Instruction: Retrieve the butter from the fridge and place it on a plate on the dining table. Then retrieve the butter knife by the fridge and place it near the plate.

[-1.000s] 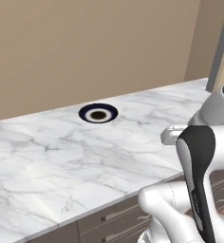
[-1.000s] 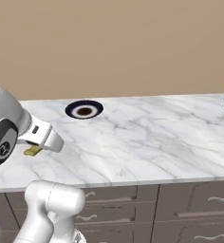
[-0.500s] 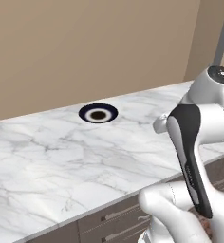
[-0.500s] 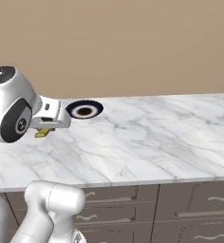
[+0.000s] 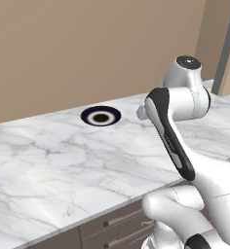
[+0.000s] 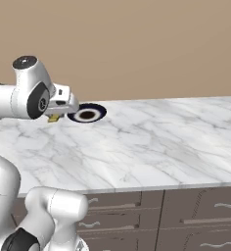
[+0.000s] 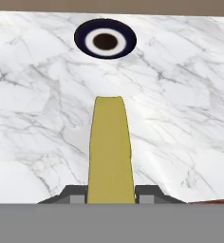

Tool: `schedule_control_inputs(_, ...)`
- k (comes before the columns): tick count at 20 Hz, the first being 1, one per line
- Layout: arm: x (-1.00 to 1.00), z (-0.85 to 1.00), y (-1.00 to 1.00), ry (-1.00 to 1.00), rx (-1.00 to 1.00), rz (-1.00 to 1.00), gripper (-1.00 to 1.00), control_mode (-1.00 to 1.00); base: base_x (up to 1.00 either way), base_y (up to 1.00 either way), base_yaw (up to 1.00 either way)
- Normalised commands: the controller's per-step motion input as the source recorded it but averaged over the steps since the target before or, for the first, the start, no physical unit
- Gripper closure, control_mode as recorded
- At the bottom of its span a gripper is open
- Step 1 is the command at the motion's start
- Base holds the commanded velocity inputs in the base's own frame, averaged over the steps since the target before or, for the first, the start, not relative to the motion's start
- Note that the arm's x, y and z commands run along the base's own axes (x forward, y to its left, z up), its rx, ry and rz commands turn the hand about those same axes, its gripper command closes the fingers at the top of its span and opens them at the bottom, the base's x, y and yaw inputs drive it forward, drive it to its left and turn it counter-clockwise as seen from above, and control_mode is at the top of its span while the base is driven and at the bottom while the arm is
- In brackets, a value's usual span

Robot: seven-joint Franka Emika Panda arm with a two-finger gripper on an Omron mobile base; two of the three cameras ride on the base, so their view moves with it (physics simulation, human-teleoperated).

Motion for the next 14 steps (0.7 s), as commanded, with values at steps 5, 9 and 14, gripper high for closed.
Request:
schedule_control_inputs(5, 1.0, 0.0, 0.24, 0.11, -0.05, 0.0, 1.0, -1.0, 0.0, 0.0, 0.0)
schedule_control_inputs(9, 1.0, 0.0, 0.04, 0.14, -0.02, 0.0, 1.0, -1.0, 0.0, 0.0, 0.0)
schedule_control_inputs(14, 0.81, 0.0, 0.14, 0.06, 0.0, 0.0, 1.0, -1.0, 0.0, 0.0, 0.0)
